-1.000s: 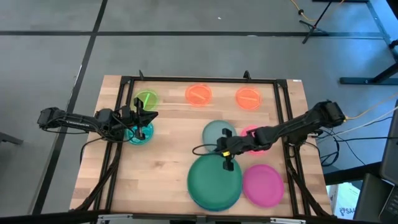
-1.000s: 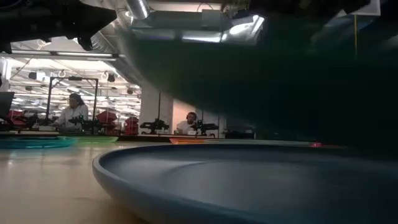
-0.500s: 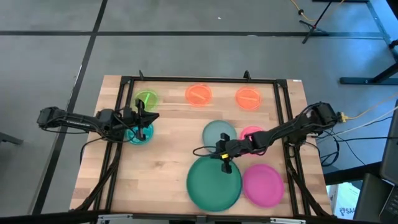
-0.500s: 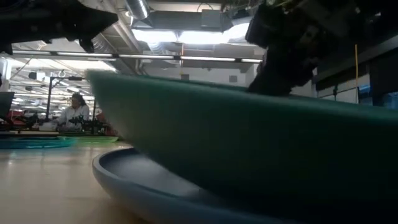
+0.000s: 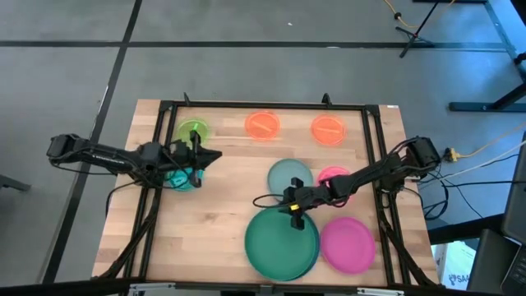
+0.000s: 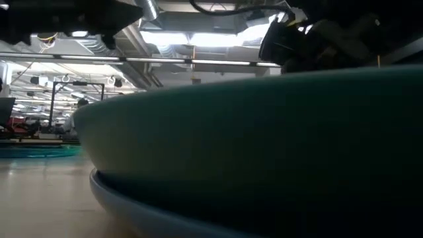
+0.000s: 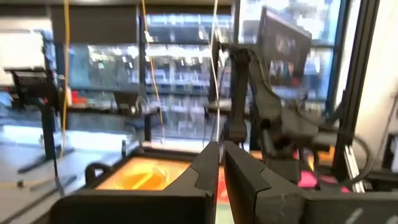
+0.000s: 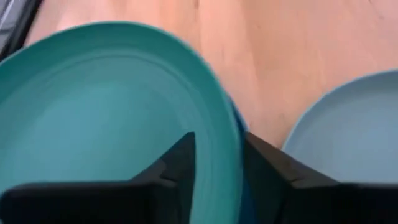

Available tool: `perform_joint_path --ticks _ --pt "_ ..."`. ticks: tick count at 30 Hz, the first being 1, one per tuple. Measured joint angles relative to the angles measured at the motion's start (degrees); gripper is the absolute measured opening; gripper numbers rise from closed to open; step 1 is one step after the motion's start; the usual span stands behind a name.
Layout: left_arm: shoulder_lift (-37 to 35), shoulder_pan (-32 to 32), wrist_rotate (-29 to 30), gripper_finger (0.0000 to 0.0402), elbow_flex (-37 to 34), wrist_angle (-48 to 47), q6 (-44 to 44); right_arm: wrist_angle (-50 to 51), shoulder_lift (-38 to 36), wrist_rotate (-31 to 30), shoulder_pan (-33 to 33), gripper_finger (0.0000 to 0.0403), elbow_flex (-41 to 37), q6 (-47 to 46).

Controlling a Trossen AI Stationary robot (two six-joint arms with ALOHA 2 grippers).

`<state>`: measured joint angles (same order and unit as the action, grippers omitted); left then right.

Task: Stack plastic plates
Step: Stack the green plate on top of the blue plate, then stack the pink plate on top of the green plate

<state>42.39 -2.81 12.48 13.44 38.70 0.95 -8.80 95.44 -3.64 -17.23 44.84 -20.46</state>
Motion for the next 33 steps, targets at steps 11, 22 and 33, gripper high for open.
perform_joint_path --ticks 11,22,33 --pt "18.7 -1.9 -1.6 0.0018 12.4 -2.3 0.0 19.7 -9.1 0.2 -6.3 0.0167 3.6 2.3" --pt "30.7 -7.3 -6.2 0.0018 20.2 -2.3 0.0 41.3 -12.6 -1.5 -17.8 0.0167 3.6 -17.1" --pt "33.9 -12.0 -5.9 0.0018 20.9 -2.0 0.0 55.4 -12.5 -6.9 -25.9 0.0167 3.4 -27.4"
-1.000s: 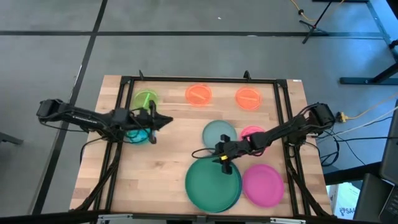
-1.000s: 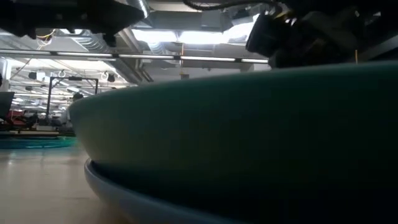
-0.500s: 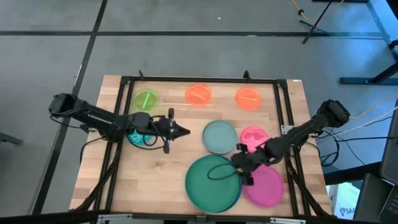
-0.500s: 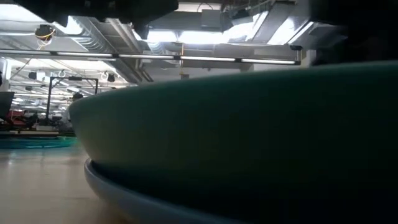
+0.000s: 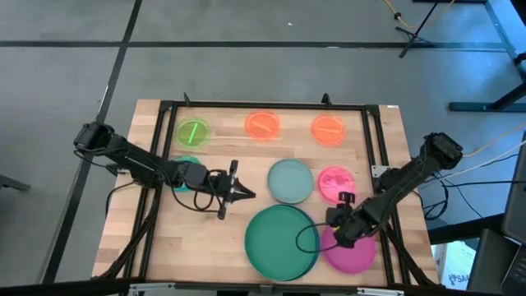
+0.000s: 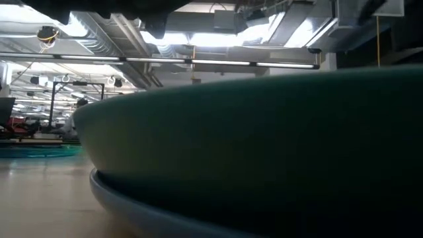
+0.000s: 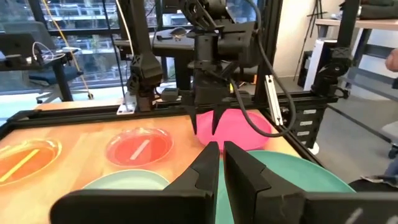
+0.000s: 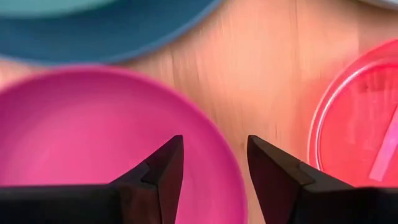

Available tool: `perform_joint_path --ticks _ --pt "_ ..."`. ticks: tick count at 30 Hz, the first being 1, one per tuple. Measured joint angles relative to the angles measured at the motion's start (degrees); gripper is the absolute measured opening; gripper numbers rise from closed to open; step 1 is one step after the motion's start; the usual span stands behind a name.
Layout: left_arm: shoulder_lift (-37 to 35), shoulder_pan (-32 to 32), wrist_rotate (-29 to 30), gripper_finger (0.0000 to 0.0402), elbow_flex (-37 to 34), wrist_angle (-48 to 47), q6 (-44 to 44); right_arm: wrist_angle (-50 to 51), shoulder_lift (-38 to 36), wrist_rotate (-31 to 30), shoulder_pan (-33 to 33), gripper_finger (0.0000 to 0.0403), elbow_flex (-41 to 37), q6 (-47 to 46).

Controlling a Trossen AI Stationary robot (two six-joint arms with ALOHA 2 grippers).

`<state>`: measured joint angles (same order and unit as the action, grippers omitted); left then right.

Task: Stack plastic plates
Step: Stack the pink plate on top of the green plate

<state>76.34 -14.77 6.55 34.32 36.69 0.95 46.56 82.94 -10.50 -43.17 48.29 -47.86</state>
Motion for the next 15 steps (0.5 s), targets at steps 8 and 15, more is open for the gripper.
perform_joint_path --ticks 8,15 --pt "0.0 0.3 2.3 0.0018 0.0 0.0 -1.4 -0.3 0.0 0.5 -0.7 0.0167 -3.6 0.1" --pt "0.0 -0.3 2.4 0.0018 0.0 -1.8 0.0 -5.3 0.1 3.0 -0.7 0.0167 -6.5 -0.3"
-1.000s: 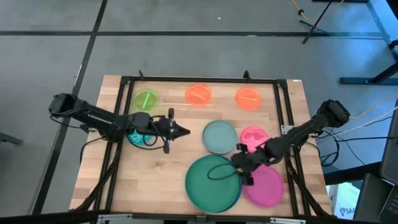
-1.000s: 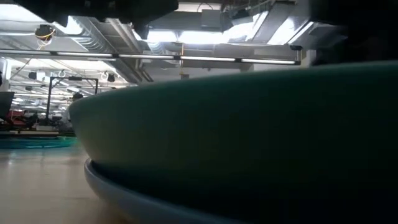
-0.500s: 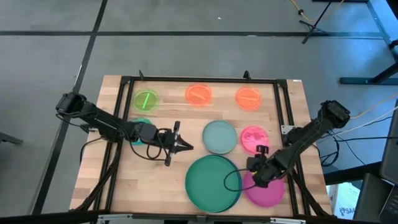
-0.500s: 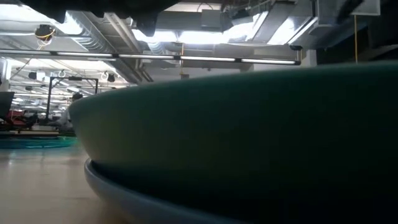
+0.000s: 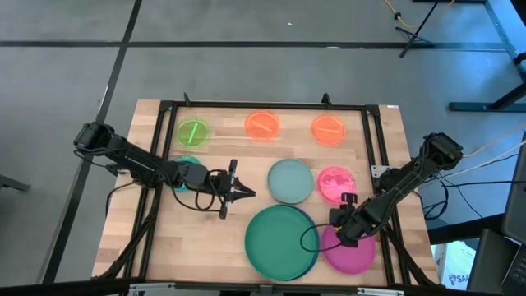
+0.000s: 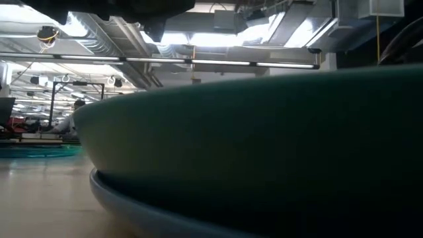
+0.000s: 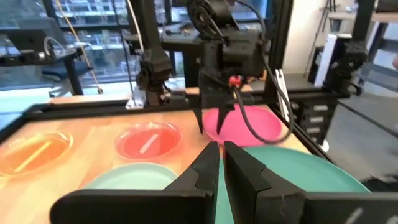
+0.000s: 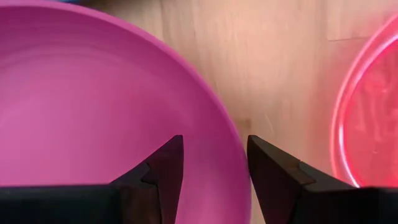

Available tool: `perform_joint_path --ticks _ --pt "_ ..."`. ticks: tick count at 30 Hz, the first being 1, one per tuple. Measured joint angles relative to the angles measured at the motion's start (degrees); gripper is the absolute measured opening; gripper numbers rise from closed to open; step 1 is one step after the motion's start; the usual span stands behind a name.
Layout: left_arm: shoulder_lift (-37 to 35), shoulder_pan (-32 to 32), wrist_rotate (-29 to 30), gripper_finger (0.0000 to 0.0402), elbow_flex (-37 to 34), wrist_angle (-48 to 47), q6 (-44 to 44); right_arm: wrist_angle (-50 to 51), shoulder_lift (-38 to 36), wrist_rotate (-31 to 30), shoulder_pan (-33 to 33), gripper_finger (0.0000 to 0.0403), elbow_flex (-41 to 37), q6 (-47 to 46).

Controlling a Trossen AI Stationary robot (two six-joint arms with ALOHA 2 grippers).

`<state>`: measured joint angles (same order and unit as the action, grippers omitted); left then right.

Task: Stack plastic plates
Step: Stack the pink plate on top of the green plate

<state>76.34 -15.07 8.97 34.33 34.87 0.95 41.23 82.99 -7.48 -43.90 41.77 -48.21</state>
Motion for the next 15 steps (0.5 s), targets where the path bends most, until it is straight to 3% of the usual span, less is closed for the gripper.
perform_joint_path --ticks 5,15 --pt "0.0 -0.4 0.0 0.0018 0.0 0.0 0.0 -2.3 0.0 0.4 0.0 0.0155 -2.0 0.3" --pt "0.0 -0.4 0.0 0.0018 0.0 0.0 0.0 -2.2 -0.1 2.1 0.0 0.0057 -2.5 -0.8"
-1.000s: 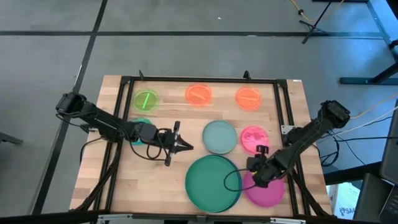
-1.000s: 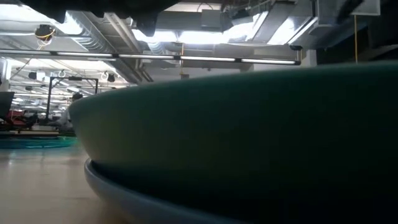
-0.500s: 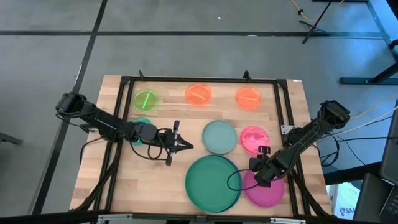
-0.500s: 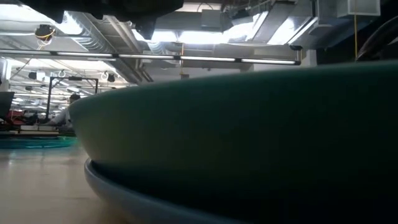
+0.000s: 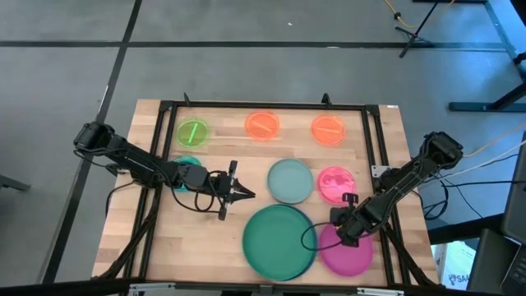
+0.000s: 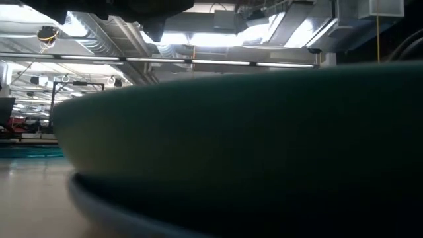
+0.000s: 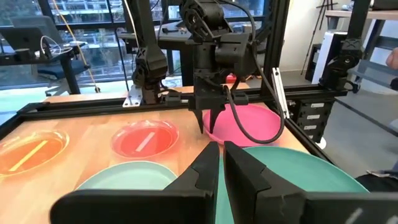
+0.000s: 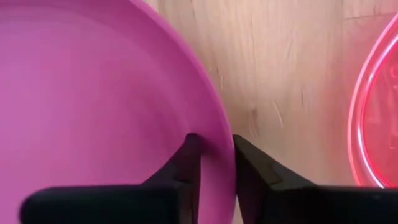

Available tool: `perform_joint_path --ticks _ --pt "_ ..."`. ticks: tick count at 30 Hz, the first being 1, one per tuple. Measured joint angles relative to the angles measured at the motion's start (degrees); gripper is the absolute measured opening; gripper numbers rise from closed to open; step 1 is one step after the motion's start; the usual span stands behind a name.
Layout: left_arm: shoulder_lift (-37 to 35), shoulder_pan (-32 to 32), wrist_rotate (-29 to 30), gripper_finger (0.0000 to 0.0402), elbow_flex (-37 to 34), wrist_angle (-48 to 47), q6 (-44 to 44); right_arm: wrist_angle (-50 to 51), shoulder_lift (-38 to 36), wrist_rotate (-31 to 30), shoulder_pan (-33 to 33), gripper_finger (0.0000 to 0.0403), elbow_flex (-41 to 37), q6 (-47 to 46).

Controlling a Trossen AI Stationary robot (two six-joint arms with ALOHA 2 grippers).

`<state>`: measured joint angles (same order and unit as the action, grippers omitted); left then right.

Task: Stack plastic plates
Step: Stack the pink plate on top of the green plate

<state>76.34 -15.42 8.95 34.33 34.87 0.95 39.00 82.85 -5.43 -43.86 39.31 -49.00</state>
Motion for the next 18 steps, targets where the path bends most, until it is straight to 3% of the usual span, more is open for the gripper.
perform_joint_path --ticks 9,18 --pt "0.0 0.0 0.0 0.0018 0.0 0.0 0.0 1.7 0.1 0.5 0.0 0.003 1.1 0.2" --pt "0.0 0.0 0.0 0.0018 0.0 0.0 0.1 9.9 0.2 -0.3 0.0 0.0027 9.1 3.9"
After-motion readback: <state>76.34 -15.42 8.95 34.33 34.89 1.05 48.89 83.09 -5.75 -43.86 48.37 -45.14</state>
